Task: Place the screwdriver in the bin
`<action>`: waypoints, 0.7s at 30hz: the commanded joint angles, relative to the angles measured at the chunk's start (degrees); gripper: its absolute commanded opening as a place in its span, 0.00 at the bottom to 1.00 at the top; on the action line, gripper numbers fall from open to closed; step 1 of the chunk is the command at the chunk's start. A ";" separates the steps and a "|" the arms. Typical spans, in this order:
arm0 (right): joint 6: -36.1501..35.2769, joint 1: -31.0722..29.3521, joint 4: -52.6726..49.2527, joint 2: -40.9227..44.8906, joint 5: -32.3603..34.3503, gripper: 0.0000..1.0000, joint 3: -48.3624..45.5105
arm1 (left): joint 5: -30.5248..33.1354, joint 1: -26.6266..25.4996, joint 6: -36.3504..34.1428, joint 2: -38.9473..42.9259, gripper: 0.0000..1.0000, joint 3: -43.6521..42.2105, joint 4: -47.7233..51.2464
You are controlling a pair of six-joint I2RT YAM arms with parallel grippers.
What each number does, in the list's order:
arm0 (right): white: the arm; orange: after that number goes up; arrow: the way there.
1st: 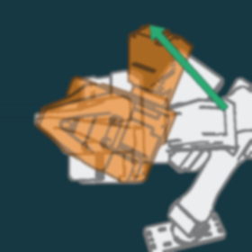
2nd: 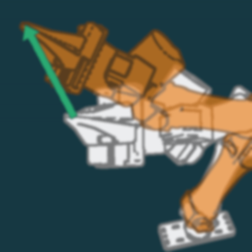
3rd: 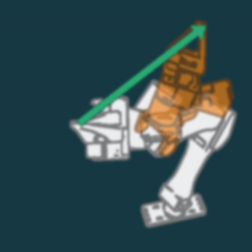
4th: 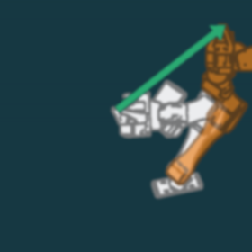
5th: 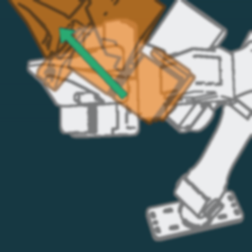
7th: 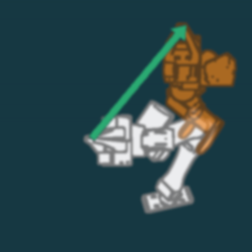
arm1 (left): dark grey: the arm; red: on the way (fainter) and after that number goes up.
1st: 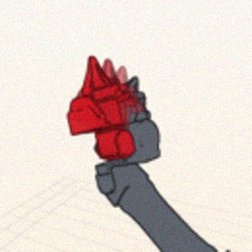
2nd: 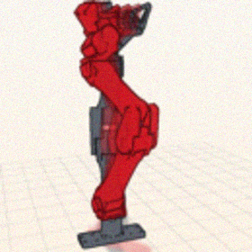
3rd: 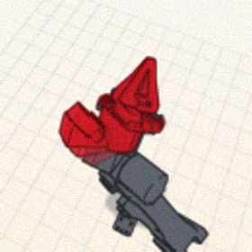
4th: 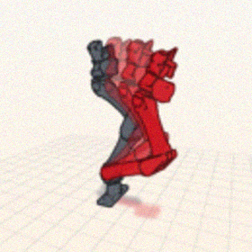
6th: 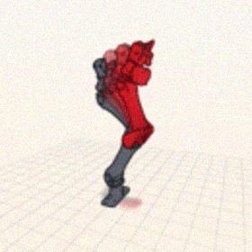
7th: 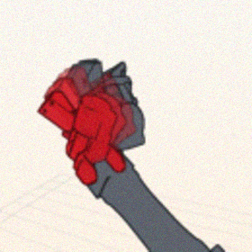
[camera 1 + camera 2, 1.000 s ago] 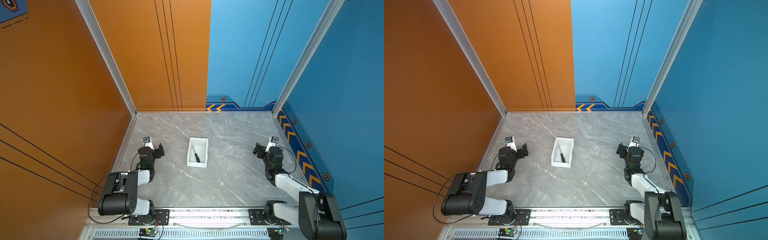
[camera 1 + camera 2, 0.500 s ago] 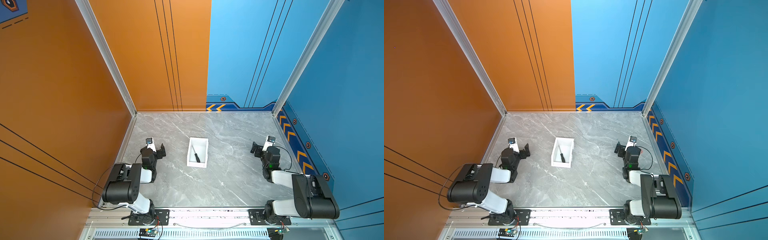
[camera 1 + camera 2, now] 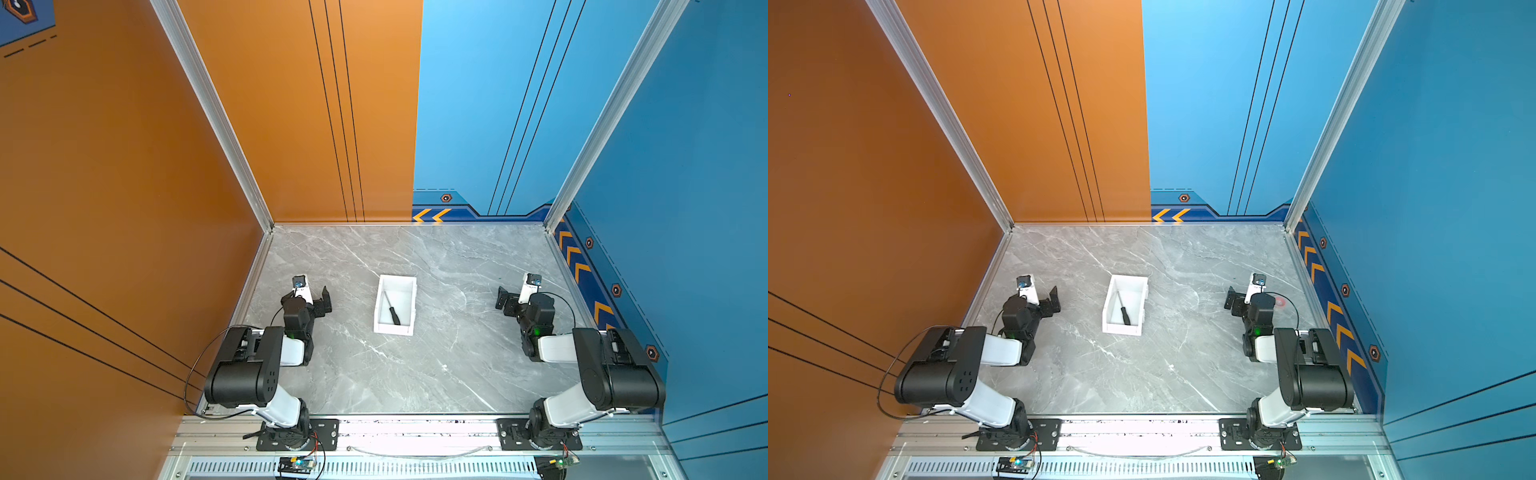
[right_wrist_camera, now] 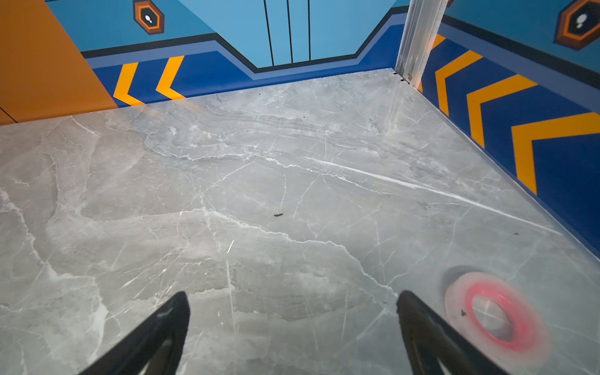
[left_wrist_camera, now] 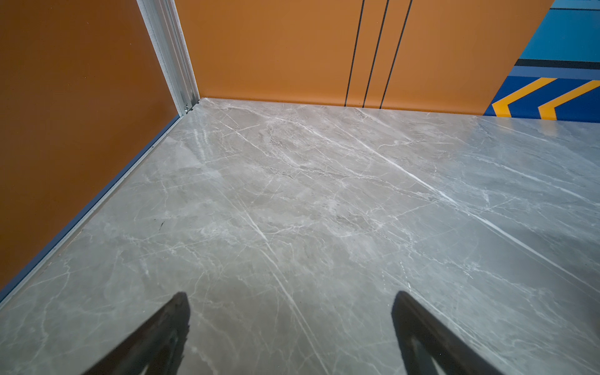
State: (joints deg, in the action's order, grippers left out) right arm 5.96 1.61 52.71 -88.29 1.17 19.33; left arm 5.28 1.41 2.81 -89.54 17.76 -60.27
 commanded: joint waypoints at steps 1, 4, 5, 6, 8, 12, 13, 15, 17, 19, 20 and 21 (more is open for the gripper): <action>-1.87 -1.25 -0.65 -0.28 0.84 1.00 2.01 | -2.15 -0.48 -1.75 -0.21 0.98 3.07 5.14; -2.60 -2.79 -0.77 -0.30 3.84 1.00 2.11 | -3.22 -1.49 -3.34 -0.22 0.98 4.04 7.05; -2.61 -2.75 -0.60 -0.38 3.84 1.00 2.04 | -3.26 -1.41 -3.34 -0.22 0.98 4.03 7.01; -2.60 -2.67 -0.74 -0.31 3.55 1.00 2.10 | -3.26 -1.41 -3.32 -0.23 0.98 4.04 7.01; -2.47 -2.57 -0.72 -0.30 3.40 1.00 2.11 | -3.21 -1.49 -3.36 -0.21 0.98 4.04 7.01; -2.45 -2.57 -0.76 -0.35 3.40 1.00 2.11 | -3.30 -1.43 -3.33 -0.20 0.98 3.85 6.92; -2.46 -2.57 -0.74 -0.35 3.40 1.00 2.12 | -3.26 -1.41 -3.33 -0.05 0.98 3.82 6.90; -2.45 -2.57 -0.71 -0.33 3.40 1.00 2.11 | -3.43 -1.41 -3.25 -0.14 0.98 3.79 6.91; -2.50 -2.57 -0.72 -0.31 3.40 1.00 2.11 | -3.43 -1.41 -3.24 -0.09 0.98 3.77 6.92; -2.50 -2.57 -0.76 -0.37 3.38 1.00 2.11 | -3.43 -1.41 -3.18 -0.18 0.98 3.84 6.90; -2.44 -2.57 -0.76 -0.37 3.40 1.00 2.07 | -3.43 -1.41 -3.23 -0.15 0.98 3.82 6.92; -2.50 -2.54 -0.71 -0.38 3.34 1.00 2.11 | -3.43 -1.41 -3.23 -0.14 0.98 3.80 6.92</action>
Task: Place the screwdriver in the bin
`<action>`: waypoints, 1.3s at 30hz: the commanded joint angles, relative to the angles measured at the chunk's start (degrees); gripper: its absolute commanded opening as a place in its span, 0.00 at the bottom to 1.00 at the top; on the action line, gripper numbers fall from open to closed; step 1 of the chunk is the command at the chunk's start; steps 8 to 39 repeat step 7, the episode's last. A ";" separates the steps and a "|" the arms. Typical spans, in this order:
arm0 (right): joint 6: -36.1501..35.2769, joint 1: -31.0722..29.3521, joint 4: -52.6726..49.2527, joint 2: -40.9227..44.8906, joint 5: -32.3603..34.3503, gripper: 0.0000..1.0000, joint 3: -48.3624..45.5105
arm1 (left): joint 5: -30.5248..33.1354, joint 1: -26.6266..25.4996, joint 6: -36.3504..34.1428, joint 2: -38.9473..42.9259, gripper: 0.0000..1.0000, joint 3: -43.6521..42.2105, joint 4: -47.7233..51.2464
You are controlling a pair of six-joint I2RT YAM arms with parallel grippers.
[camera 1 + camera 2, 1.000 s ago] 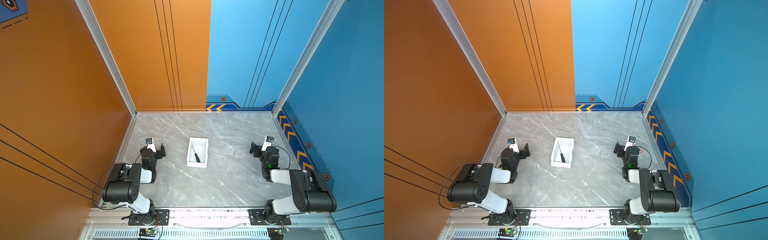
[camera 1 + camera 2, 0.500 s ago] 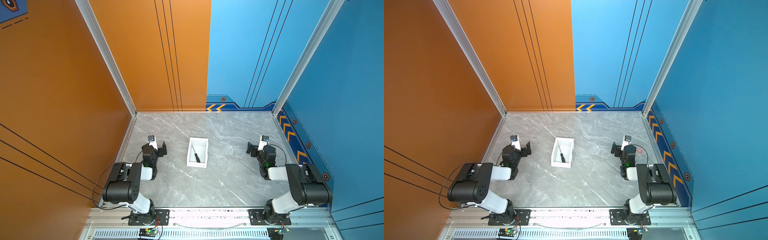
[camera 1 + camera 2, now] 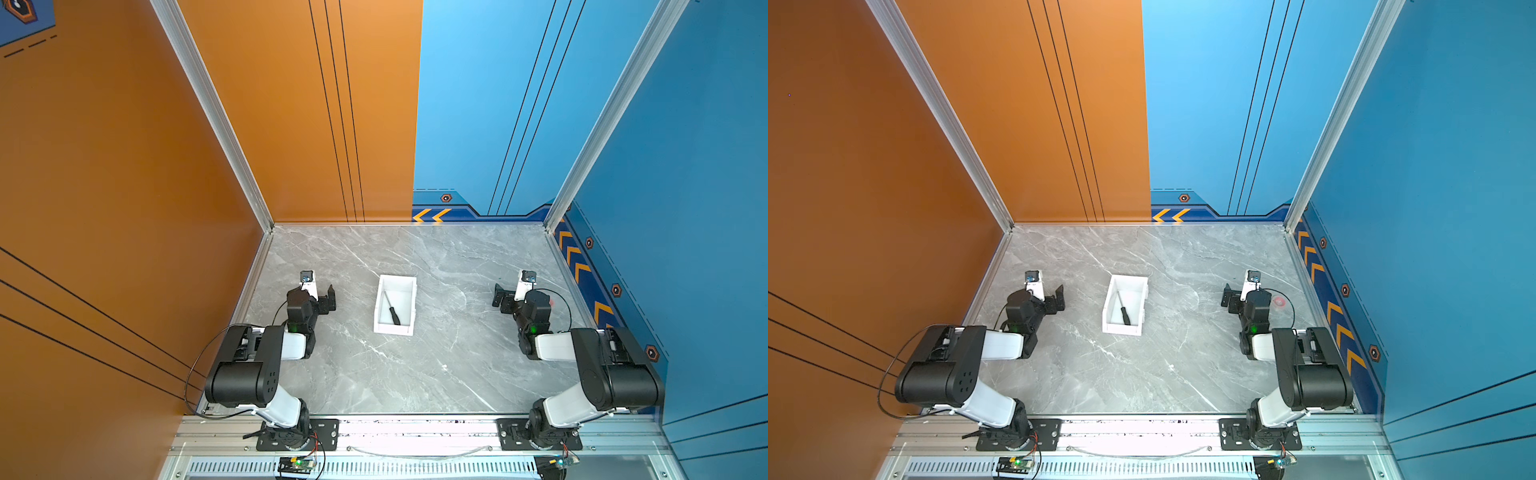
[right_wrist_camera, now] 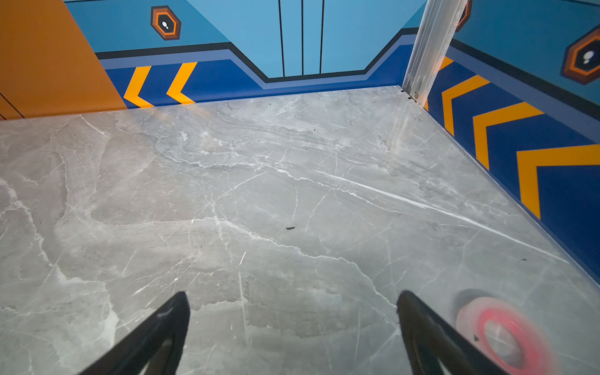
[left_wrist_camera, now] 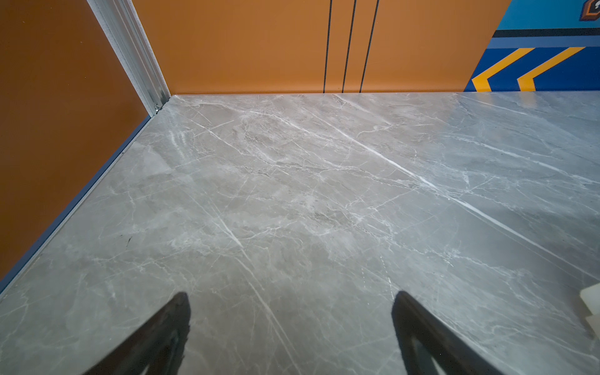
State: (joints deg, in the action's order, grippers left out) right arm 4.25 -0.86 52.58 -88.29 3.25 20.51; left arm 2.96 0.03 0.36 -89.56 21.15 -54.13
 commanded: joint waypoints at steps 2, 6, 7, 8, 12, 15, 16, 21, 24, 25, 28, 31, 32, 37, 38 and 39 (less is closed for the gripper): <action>-0.79 -0.02 -0.59 -0.39 1.32 1.00 0.93 | -1.17 -0.03 -0.77 -0.17 0.98 0.39 0.78; -0.78 0.01 -0.68 -0.39 1.14 1.00 1.00 | -1.12 -0.03 -0.75 -0.10 0.98 0.50 0.78; -0.74 0.04 -0.72 -0.33 1.15 1.00 1.02 | -1.13 -0.03 -0.80 -0.18 0.98 0.46 0.77; -0.74 0.04 -0.72 -0.33 1.15 1.00 1.02 | -1.13 -0.03 -0.80 -0.18 0.98 0.46 0.77; -0.74 0.04 -0.72 -0.33 1.15 1.00 1.02 | -1.13 -0.03 -0.80 -0.18 0.98 0.46 0.77; -0.74 0.04 -0.72 -0.33 1.15 1.00 1.02 | -1.13 -0.03 -0.80 -0.18 0.98 0.46 0.77; -0.74 0.04 -0.72 -0.33 1.15 1.00 1.02 | -1.13 -0.03 -0.80 -0.18 0.98 0.46 0.77; -0.74 0.04 -0.72 -0.33 1.15 1.00 1.02 | -1.13 -0.03 -0.80 -0.18 0.98 0.46 0.77; -0.74 0.04 -0.72 -0.33 1.15 1.00 1.02 | -1.13 -0.03 -0.80 -0.18 0.98 0.46 0.77; -0.74 0.04 -0.72 -0.33 1.15 1.00 1.02 | -1.13 -0.03 -0.80 -0.18 0.98 0.46 0.77; -0.74 0.04 -0.72 -0.33 1.15 1.00 1.02 | -1.13 -0.03 -0.80 -0.18 0.98 0.46 0.77; -0.74 0.04 -0.72 -0.33 1.15 1.00 1.02 | -1.13 -0.03 -0.80 -0.18 0.98 0.46 0.77; -0.74 0.04 -0.72 -0.33 1.15 1.00 1.02 | -1.13 -0.03 -0.80 -0.18 0.98 0.46 0.77; -0.74 0.04 -0.72 -0.33 1.15 1.00 1.02 | -1.13 -0.03 -0.80 -0.18 0.98 0.46 0.77; -0.74 0.04 -0.72 -0.33 1.15 1.00 1.02 | -1.13 -0.03 -0.80 -0.18 0.98 0.46 0.77; -0.74 0.04 -0.72 -0.33 1.15 1.00 1.02 | -1.13 -0.03 -0.80 -0.18 0.98 0.46 0.77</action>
